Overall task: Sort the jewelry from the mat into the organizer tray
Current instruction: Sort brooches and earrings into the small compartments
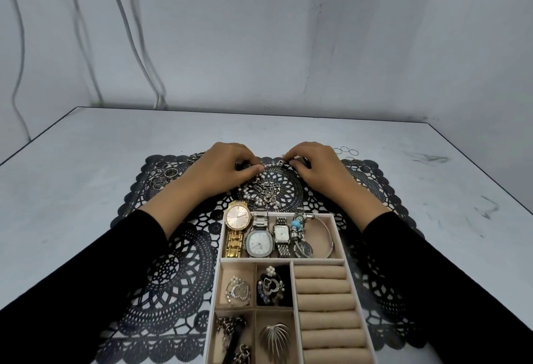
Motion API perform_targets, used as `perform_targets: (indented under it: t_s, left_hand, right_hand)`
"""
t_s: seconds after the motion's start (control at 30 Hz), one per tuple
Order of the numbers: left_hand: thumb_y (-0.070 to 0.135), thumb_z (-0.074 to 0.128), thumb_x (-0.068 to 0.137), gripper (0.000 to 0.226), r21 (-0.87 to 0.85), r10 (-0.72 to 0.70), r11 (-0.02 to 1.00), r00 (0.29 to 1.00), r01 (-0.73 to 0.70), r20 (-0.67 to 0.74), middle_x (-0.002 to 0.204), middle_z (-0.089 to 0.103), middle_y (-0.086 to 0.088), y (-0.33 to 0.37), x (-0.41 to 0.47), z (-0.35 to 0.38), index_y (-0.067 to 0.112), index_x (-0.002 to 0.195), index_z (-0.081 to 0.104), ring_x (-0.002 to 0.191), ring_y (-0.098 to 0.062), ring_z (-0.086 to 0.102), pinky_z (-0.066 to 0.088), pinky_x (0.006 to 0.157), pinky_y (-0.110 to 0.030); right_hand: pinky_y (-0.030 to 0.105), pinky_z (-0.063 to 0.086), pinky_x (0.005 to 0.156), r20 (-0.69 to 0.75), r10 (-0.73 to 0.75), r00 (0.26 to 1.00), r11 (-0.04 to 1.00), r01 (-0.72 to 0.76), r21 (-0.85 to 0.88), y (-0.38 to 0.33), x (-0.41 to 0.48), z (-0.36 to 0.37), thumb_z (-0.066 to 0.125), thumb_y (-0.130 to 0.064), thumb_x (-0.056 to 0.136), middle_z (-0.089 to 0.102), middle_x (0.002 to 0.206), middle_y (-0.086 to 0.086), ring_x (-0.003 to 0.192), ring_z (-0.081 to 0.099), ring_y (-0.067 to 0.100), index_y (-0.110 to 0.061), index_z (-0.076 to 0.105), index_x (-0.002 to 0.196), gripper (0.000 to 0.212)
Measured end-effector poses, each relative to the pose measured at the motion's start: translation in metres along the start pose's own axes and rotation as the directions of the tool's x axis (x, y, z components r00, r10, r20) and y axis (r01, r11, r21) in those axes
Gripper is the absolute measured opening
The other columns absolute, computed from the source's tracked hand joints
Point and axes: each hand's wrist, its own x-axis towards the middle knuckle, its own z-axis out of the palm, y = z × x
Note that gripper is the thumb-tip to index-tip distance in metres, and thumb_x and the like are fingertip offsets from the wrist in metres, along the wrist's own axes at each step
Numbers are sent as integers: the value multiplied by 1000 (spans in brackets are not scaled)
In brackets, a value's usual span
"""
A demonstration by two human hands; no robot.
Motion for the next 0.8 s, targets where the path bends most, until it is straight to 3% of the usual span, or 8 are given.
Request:
perform_targets:
  t_s: [0.1, 0.27, 0.6, 0.7, 0.8]
  left_hand:
    - [40, 68, 88, 18, -6, -31, 999, 999, 31, -18, 92, 70, 9, 2, 1, 3, 24, 95, 73, 87, -7, 62, 48, 77, -25]
    - [37, 67, 89, 13, -9, -67, 998, 997, 67, -47, 89, 69, 8, 6, 5, 6, 26, 95, 72, 86, -9, 61, 48, 77, -27]
    - [30, 72, 86, 13, -24, -180, 983, 983, 180, -19, 97, 70, 3, 14, 15, 6, 23, 95, 79, 91, -13, 62, 50, 86, -31]
    - [29, 72, 86, 12, -38, -211, 977, 977, 210, -10, 95, 71, 5, 14, 15, 5, 23, 93, 79, 90, -10, 62, 50, 86, -28]
    - [27, 70, 88, 12, -30, -214, 976, 977, 214, -1, 91, 67, 6, 15, 15, 5, 21, 94, 78, 89, -9, 60, 48, 84, -26]
  right_hand:
    - [23, 40, 85, -17, 30, 999, 999, -29, 38, -2, 1, 0, 59, -11, 90, 69, 102, 1, 100, 59, 17, -14, 71, 100, 16]
    - [17, 34, 87, 11, 87, 996, 995, -88, 41, -5, 5, 2, 59, -18, 92, 67, 113, 2, 109, 57, 16, -16, 68, 113, 23]
    - [25, 41, 91, 43, 160, 986, 987, -162, 26, -6, 21, 3, 59, -14, 91, 67, 109, 3, 105, 58, 17, -17, 71, 109, 22]
    - [19, 39, 83, 28, 192, 981, 979, -194, 67, -7, 24, 1, 61, -13, 88, 69, 104, 1, 99, 58, 12, -15, 73, 99, 16]
    - [1, 34, 68, -4, 236, 972, 964, -233, 129, -7, 25, 0, 64, -12, 86, 71, 93, -3, 82, 56, 3, -15, 73, 93, 11]
